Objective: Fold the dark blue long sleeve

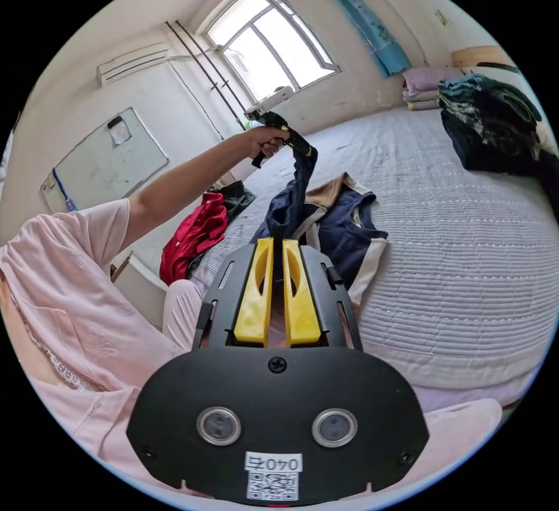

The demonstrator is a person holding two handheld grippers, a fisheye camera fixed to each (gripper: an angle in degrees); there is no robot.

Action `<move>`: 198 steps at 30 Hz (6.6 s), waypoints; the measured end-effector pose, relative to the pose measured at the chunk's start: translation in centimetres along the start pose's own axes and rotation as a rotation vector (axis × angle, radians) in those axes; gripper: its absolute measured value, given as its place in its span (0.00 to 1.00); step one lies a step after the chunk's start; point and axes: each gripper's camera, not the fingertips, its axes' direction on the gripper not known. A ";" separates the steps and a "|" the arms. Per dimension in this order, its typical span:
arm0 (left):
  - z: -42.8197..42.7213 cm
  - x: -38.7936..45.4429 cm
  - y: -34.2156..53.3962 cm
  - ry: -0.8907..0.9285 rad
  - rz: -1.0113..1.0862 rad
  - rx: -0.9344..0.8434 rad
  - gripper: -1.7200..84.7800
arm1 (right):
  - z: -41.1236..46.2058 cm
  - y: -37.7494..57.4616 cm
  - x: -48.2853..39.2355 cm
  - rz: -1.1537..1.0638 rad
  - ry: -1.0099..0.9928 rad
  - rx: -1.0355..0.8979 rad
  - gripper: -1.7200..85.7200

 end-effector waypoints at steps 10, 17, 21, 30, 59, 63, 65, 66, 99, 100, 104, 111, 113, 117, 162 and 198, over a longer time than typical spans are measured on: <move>7.2 9.5 -3.1 -0.072 0.060 -0.114 0.03 | -0.9 1.1 5.1 0.207 -0.008 -0.047 0.02; 3.2 6.8 0.3 0.485 -0.205 0.143 0.13 | 0.8 0.5 4.8 0.289 0.084 -0.185 0.05; -5.3 3.0 6.5 0.978 -0.192 0.444 0.09 | 0.1 -0.5 3.3 0.243 0.190 -0.233 0.10; -9.2 11.3 34.8 0.273 0.056 0.614 0.01 | -0.1 -7.8 -2.8 -0.098 0.278 -0.174 0.03; 2.7 31.3 45.0 0.032 0.346 0.228 0.01 | 6.5 -22.7 -4.4 -0.099 0.445 -0.448 0.01; 2.9 30.9 44.0 0.054 0.413 0.180 0.01 | 8.0 -23.6 -2.7 -0.053 0.347 -0.594 0.03; 1.4 30.6 44.0 0.024 0.407 0.239 0.01 | 6.6 -25.7 -3.8 -0.074 0.414 -0.505 0.10; 0.3 30.6 43.9 0.036 0.414 0.294 0.01 | 6.3 -26.4 -4.0 -0.081 0.431 -0.472 0.10; 3.0 31.0 39.9 0.281 0.544 0.514 0.01 | 17.0 -47.1 0.2 0.001 0.510 -0.515 0.06; 3.4 31.2 39.6 0.289 0.545 0.503 0.01 | 16.9 -47.0 -1.4 -0.043 0.480 -0.476 0.04; 7.5 33.5 37.3 0.427 0.630 0.334 0.01 | 20.1 -45.9 -5.4 -0.166 0.333 -0.532 0.01; 4.4 23.3 38.2 0.537 0.433 0.463 0.01 | 22.1 -44.7 -5.3 -0.098 0.505 -0.482 0.01; 4.8 20.9 38.0 0.614 0.353 0.464 0.01 | 22.1 -44.9 -8.1 -0.196 0.487 -0.409 0.01; 6.4 24.4 37.2 0.599 0.466 0.410 0.01 | 25.7 -44.7 -10.3 -0.317 0.538 -0.492 0.01; 4.0 7.9 24.0 0.110 0.109 0.429 0.01 | 17.2 -20.4 -14.2 -0.430 0.520 -0.432 0.01; 14.7 -0.2 -3.1 0.382 0.147 0.141 0.01 | 14.2 -5.6 -8.9 -0.275 0.604 -0.515 0.01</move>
